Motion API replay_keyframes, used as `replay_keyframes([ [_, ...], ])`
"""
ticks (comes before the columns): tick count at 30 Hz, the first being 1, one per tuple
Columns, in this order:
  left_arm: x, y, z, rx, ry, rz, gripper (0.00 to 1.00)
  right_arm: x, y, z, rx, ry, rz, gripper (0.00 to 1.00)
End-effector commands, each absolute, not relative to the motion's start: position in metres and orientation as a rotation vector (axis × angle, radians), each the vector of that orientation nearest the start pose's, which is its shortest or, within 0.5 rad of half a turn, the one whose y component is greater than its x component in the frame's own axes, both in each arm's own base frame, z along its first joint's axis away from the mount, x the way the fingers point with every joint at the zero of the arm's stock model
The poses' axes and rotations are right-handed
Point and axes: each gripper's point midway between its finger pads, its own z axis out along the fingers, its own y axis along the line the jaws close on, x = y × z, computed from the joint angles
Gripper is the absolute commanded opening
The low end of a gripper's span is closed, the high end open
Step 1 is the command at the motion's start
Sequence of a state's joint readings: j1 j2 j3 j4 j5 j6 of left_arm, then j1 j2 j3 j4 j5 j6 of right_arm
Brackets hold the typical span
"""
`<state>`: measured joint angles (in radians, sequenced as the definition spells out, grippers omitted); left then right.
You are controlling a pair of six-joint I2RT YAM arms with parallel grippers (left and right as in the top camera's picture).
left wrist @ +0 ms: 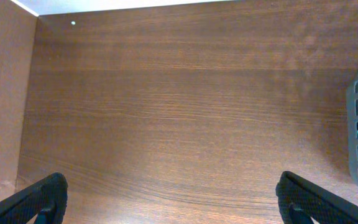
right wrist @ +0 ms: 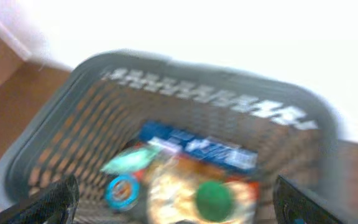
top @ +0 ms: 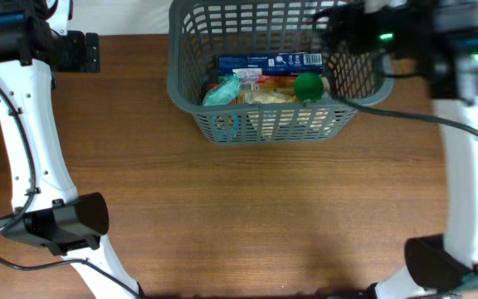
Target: Pack container
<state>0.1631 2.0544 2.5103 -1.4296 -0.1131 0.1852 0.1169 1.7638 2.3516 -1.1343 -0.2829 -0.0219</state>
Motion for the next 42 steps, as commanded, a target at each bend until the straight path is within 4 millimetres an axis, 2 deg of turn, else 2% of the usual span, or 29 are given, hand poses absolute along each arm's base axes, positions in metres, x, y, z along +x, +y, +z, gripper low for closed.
replay_keyframes([
  [1,0.462,0.098,0.309,-0.038,2.555,0.285,0.99,0.399,0.028,0.500,-0.133,1.947,0.128,0.96],
  [2,0.462,0.098,0.309,-0.038,2.555,0.285,0.99,0.393,0.005,0.502,-0.065,1.951,0.058,0.96],
  [5,0.462,0.098,0.309,-0.038,2.555,0.285,0.99,0.379,-0.038,0.497,0.062,1.987,-0.054,0.96],
  [8,0.462,0.098,0.309,-0.038,2.555,0.285,0.99,0.373,-0.060,0.491,0.134,2.009,-0.081,0.99],
  [12,0.462,0.098,0.309,-0.038,2.555,0.285,0.99,0.370,-0.073,0.490,0.171,2.014,-0.105,0.99],
  [18,0.462,0.098,0.309,-0.038,2.555,0.285,0.99,0.363,-0.072,0.474,0.180,2.084,-0.098,0.99],
  [33,0.462,0.098,0.309,-0.038,2.555,0.285,0.99,0.363,-0.072,0.472,0.181,2.091,-0.095,0.99],
  [35,0.462,0.098,0.309,-0.038,2.555,0.285,0.99,0.348,-0.075,0.476,0.200,2.087,-0.130,0.99],
  [39,0.462,0.098,0.309,-0.038,2.555,0.285,0.99,0.309,-0.070,0.501,0.205,1.978,-0.165,0.98],
  [40,0.462,0.098,0.309,-0.038,2.555,0.285,0.99,0.285,-0.063,0.507,0.193,1.913,-0.166,0.99],
  [42,0.462,0.098,0.309,-0.038,2.555,0.285,0.99,0.264,-0.054,0.502,0.172,1.875,-0.158,0.99],
])
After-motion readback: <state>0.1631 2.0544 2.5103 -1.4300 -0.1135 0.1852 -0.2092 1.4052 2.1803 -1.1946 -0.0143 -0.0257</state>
